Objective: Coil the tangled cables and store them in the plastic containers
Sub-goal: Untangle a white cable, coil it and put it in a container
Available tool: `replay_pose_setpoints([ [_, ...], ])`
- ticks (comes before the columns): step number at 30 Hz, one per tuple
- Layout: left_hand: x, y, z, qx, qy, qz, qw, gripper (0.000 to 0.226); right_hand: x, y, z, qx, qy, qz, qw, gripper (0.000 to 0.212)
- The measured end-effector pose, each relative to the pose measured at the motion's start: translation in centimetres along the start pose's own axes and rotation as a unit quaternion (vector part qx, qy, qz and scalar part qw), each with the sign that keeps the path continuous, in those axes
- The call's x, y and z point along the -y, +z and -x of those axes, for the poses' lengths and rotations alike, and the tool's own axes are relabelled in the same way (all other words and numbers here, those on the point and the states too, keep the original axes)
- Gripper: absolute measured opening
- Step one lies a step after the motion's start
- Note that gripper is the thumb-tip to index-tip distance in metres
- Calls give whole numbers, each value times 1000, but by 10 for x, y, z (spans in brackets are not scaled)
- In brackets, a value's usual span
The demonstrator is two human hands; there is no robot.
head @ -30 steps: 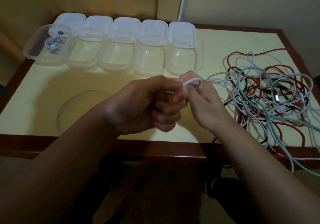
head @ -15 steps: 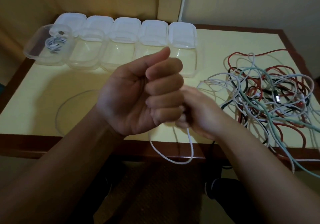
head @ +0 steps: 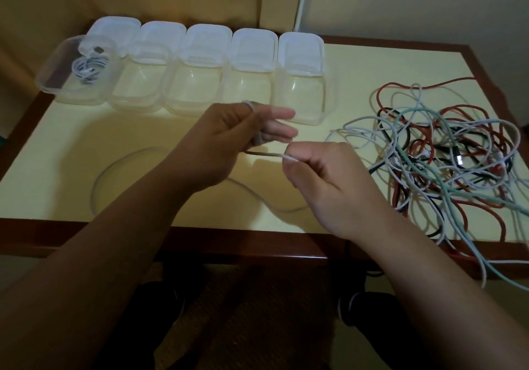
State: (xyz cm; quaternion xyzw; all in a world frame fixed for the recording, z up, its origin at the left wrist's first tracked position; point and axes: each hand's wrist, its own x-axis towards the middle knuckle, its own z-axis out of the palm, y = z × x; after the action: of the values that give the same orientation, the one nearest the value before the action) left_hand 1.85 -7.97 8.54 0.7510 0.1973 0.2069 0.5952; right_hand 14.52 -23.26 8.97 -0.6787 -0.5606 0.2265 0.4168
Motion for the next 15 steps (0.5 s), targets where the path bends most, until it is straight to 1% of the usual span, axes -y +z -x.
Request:
replay_pose_setpoints([
  [2,-2,3,2,36,-8,-46,998,35,-3,-3,1,-47,-32,12,998,33],
  [4,-4,7,3,89,-18,-35,995,45,-3,-4,1,-82,-54,5,995,28],
  [6,-8,11,4,118,-36,-35,992,58,-5,-6,0,-111,-59,-17,992,21],
  [7,-10,13,4,127,-51,-19,990,63,-7,-7,-1,-125,-56,-31,990,18],
  [8,-11,14,4,145,-83,27,986,66,-9,-9,-2,-135,-49,-45,989,14],
  [10,-16,14,3,203,-156,148,955,70,-14,-11,-6,-138,-29,-86,986,8],
  [11,-17,13,3,238,-175,185,937,65,-16,-12,-8,-126,-20,-118,985,7],
  [13,-21,11,5,301,-183,225,908,48,-17,-11,-10,-89,-7,-181,979,5],
  [15,-23,10,9,331,-175,271,887,37,-17,-6,-10,-60,18,-242,968,10],
])
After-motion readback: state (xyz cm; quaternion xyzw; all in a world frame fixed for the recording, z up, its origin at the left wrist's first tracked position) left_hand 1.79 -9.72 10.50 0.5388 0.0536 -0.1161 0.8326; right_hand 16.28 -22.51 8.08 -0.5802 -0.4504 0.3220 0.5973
